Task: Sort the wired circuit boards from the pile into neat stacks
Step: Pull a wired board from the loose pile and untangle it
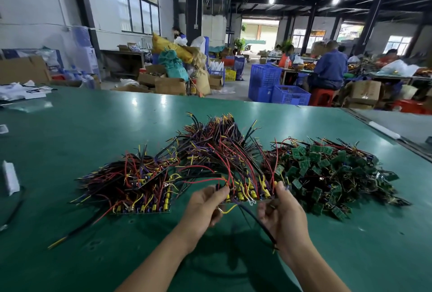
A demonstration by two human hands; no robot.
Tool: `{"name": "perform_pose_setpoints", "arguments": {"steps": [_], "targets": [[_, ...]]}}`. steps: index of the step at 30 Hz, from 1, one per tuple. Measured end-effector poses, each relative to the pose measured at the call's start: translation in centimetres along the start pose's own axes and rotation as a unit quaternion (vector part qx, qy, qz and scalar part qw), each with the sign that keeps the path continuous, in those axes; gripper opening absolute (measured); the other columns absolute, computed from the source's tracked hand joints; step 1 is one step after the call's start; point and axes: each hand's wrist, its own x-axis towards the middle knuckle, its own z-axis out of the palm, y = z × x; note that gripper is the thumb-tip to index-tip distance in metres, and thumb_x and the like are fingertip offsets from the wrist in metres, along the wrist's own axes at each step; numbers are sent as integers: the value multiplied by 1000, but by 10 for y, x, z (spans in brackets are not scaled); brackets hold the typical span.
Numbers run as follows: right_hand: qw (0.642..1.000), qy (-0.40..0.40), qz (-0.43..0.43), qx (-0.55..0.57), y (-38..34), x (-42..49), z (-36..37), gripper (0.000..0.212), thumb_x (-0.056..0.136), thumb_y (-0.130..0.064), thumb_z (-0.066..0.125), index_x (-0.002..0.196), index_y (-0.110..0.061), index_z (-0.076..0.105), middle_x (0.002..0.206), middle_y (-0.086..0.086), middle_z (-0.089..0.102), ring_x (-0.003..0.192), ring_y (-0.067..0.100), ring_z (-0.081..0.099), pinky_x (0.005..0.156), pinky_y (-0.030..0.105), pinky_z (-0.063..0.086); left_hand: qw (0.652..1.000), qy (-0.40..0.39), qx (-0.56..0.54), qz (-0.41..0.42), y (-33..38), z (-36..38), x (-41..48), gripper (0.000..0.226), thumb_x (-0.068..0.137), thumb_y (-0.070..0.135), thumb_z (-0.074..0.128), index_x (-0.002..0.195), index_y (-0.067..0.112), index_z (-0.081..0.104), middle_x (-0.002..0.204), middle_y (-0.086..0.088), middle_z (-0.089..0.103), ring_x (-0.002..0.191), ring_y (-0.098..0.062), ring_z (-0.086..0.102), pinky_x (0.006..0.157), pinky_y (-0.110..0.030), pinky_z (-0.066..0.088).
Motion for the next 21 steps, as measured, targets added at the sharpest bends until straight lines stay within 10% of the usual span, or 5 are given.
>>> {"name": "perform_pose_setpoints", "arguments": {"steps": [6, 12, 21], "targets": [[999, -17, -12, -39, 3, 0, -1, 29, 83, -40, 60, 88, -16, 45, 53, 7, 55, 46, 19, 54, 44, 28, 45, 996, 41, -75, -31, 5, 3, 3, 25, 66, 38, 73, 80, 18, 68, 66, 2, 65, 50, -14, 61, 41, -22, 43], [994, -75, 59, -56, 0, 4, -5, 60, 69, -37, 80, 111, -2, 57, 110, 26, 64, 92, 35, 65, 72, 47, 58, 977, -4, -162, -137, 11, -3, 5, 10, 71, 9, 71, 79, 7, 66, 72, -5, 70, 60, -17, 68, 54, -26, 57], [992, -72, 93, -54, 1, 4, -7, 46, 69, -18, 78, 103, 8, 62, 97, 29, 67, 81, 39, 66, 71, 41, 60, 959, -42, -166, -224, 13, -10, 3, 6, 63, 3, 71, 61, 8, 74, 69, -9, 71, 60, -21, 70, 55, -31, 59]]}}
